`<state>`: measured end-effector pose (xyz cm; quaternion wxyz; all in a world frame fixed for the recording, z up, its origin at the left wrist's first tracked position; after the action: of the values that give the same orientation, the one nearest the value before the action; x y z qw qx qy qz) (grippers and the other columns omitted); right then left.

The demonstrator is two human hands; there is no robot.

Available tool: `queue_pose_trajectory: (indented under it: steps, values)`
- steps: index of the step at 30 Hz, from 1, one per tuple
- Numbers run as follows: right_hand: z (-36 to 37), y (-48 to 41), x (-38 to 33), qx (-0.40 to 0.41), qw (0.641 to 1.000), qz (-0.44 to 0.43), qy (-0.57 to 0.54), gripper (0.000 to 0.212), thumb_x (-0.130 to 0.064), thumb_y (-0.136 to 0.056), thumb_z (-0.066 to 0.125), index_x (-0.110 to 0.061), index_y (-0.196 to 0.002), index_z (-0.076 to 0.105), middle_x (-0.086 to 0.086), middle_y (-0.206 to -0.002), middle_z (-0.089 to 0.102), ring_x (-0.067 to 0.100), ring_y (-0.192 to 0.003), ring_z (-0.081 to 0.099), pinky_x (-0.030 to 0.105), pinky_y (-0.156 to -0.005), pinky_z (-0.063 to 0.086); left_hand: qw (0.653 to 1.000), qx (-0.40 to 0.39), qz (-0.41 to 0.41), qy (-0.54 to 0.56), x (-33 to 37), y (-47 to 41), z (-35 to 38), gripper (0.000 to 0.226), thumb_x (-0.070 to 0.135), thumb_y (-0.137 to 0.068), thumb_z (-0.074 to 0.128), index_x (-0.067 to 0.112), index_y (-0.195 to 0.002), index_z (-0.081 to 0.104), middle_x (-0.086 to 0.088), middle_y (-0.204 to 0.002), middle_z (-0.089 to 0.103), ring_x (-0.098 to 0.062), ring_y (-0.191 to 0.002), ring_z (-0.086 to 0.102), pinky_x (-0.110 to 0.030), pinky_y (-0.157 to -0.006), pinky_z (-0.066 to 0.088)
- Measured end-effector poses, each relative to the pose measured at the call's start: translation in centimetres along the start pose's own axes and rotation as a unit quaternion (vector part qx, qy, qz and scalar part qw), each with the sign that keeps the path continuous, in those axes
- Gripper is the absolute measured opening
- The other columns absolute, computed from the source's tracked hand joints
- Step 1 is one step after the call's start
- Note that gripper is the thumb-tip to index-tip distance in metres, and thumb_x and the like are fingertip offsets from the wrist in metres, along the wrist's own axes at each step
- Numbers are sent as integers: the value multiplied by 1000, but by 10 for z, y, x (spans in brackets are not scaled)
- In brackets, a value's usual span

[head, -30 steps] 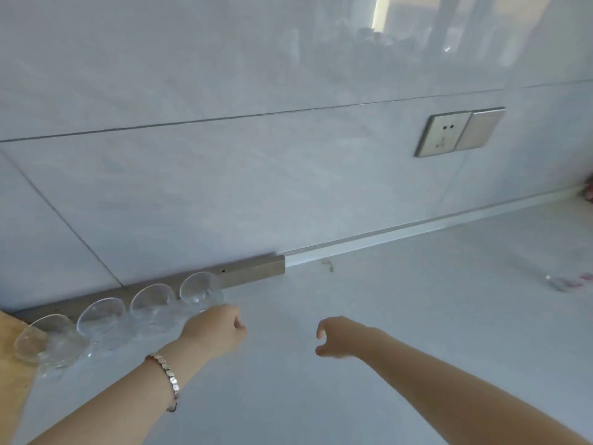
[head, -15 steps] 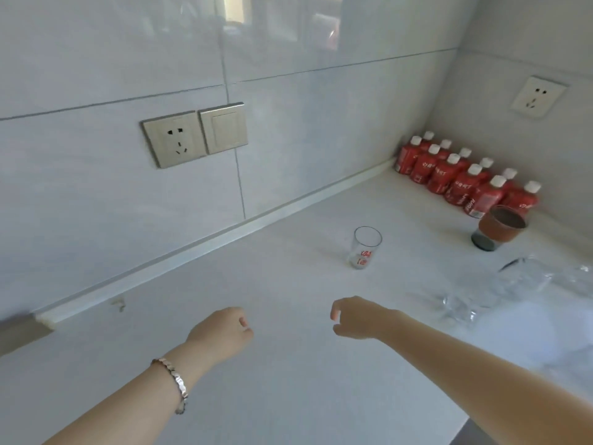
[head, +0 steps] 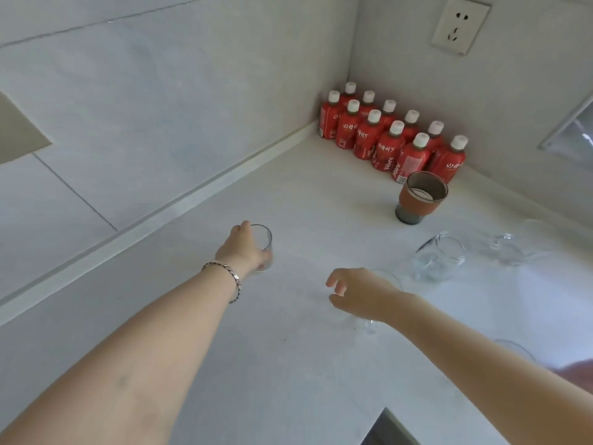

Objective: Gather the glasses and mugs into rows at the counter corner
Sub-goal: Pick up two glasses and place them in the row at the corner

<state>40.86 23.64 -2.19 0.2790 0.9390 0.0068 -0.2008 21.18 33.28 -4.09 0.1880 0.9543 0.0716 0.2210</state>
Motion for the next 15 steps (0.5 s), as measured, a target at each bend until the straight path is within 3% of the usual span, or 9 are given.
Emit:
queue_pose_trajectory:
  steps: [3,6,9,12,15]
  values:
    - [-8,1,17,23,1000,-10,-1,32,-31,-91,50,-27,-123,53,-5,-123,59,17,-107,59,25,-79,45,998,53,-12,5,3,0,2,61,33,-73,72,7,-121,44,-12,-128,50,-31,-110,57,-36,-82,45]
    - [-21,6,39,97,994,-8,-41,39,-30,-90,55,-24,-128,51,-3,-133,49,19,-114,54,30,-91,46,999,51,7,1,2,18,7,71,37,-68,77,13,-126,45,-6,-132,52,-26,-115,57,-33,-87,45]
    - [-27,11,65,158,986,15,-57,60,-38,-85,63,-22,-138,40,1,-144,36,21,-131,39,32,-106,37,999,51,17,6,-6,49,14,77,45,-64,78,21,-129,45,1,-130,53,-20,-115,57,-32,-91,46]
    - [-10,8,83,106,990,74,-55,90,-53,-75,68,-24,-146,22,1,-150,26,25,-137,30,37,-111,33,999,38,3,17,-20,80,20,76,47,-61,79,25,-127,47,6,-127,55,-17,-113,58,-31,-90,46]
    - [13,0,87,68,989,116,-62,103,-53,-70,73,-22,-148,12,5,-147,28,26,-132,39,37,-103,40,1000,18,-5,23,-38,107,20,77,47,-60,81,26,-127,48,8,-126,55,-14,-112,59,-29,-91,45]
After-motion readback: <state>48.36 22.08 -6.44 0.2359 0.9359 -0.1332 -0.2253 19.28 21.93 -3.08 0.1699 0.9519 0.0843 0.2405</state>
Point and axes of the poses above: each hand's wrist, its own y-axis away from the middle knuckle, its own z-axis out of the palm, x = y × z, the point moved 5 cm from there along -y, towards the middle knuckle
